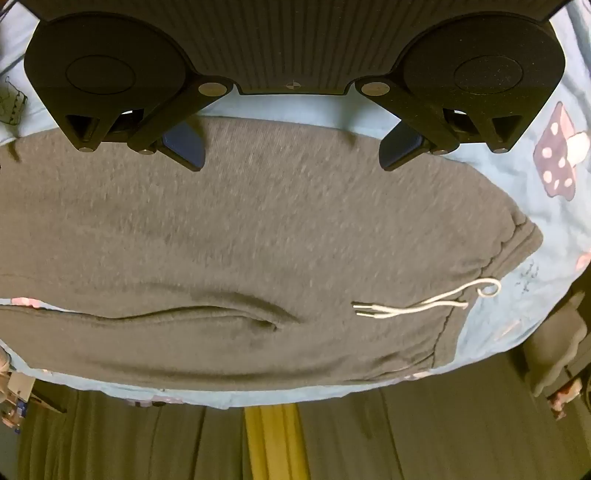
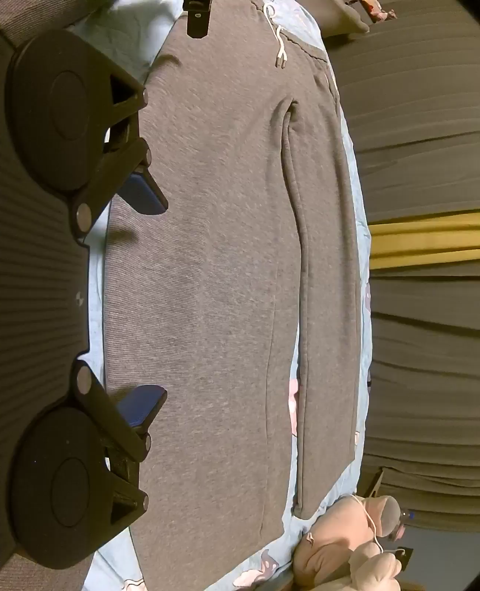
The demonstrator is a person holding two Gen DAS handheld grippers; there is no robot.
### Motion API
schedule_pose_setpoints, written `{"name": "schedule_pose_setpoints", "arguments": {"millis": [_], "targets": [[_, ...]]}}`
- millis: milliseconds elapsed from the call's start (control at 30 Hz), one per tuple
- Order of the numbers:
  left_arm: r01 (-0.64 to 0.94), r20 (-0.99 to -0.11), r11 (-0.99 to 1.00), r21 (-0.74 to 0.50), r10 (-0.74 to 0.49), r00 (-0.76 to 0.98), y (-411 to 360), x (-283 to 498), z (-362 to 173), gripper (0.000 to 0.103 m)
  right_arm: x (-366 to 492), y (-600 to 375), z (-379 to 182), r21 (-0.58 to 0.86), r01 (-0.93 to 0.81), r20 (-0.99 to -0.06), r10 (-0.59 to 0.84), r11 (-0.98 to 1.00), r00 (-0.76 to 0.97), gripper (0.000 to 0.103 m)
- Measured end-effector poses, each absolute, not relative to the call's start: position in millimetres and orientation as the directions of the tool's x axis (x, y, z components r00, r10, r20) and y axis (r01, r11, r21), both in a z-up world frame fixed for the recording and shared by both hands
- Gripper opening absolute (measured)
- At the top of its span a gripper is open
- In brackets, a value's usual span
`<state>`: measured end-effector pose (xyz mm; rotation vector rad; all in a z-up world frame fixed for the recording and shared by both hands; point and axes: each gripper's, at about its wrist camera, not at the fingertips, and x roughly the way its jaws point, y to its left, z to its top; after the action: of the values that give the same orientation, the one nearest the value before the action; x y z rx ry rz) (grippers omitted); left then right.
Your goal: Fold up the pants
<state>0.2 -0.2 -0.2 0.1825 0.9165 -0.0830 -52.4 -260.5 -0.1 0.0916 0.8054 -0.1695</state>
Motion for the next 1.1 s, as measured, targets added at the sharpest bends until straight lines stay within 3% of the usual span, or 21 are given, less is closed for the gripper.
{"name": "schedule_pose_setpoints", "arguments": {"millis": [1100], "targets": [[0.136,-0.807,0.985,0.103,0.002,0.591,3.6,0.4,-4.4,0.103,-52.0,-259.6,0.7,0.015,0.185,-0.722,-0.117,0.983,0.682,0.099]]}}
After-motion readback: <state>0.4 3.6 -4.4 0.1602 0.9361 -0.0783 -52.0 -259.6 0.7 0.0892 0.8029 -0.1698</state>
